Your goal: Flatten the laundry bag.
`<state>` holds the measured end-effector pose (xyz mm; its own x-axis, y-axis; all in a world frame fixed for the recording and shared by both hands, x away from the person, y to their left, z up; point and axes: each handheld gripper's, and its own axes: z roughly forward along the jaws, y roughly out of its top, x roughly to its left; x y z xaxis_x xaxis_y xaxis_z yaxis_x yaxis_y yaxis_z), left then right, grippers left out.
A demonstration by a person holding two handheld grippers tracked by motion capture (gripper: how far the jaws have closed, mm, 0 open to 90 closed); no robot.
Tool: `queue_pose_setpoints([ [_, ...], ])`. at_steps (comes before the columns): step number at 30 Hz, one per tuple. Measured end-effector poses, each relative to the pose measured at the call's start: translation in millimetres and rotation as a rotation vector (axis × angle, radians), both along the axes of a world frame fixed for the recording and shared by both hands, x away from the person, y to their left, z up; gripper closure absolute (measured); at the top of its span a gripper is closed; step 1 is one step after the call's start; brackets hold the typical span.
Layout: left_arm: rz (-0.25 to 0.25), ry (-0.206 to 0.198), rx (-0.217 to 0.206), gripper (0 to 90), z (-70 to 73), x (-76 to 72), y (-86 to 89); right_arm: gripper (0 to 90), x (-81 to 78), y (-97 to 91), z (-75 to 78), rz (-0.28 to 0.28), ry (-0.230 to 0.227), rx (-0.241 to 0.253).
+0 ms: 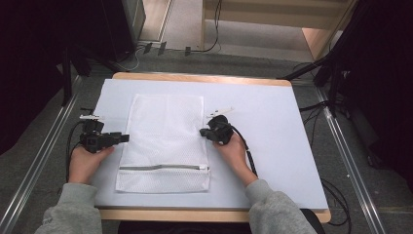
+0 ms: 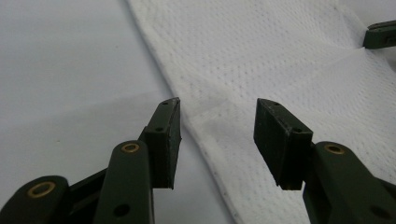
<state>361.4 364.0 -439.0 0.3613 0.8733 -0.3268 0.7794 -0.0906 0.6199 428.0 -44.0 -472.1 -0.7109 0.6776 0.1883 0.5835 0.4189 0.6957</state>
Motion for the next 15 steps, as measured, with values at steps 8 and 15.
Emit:
queue_pose_setpoints([
  [8, -0.027, 0.0, -0.002, 51.5, 0.7, 3.1, -9.3, 89.5, 5.1, -24.6, 2.4, -0.051, 0.025, -0.008],
  [15, -0.075, -0.006, -0.004, 51.2, 2.5, 7.0, -24.2, 89.5, 8.7, -56.3, 7.9, -0.076, 0.035, -0.002],
])
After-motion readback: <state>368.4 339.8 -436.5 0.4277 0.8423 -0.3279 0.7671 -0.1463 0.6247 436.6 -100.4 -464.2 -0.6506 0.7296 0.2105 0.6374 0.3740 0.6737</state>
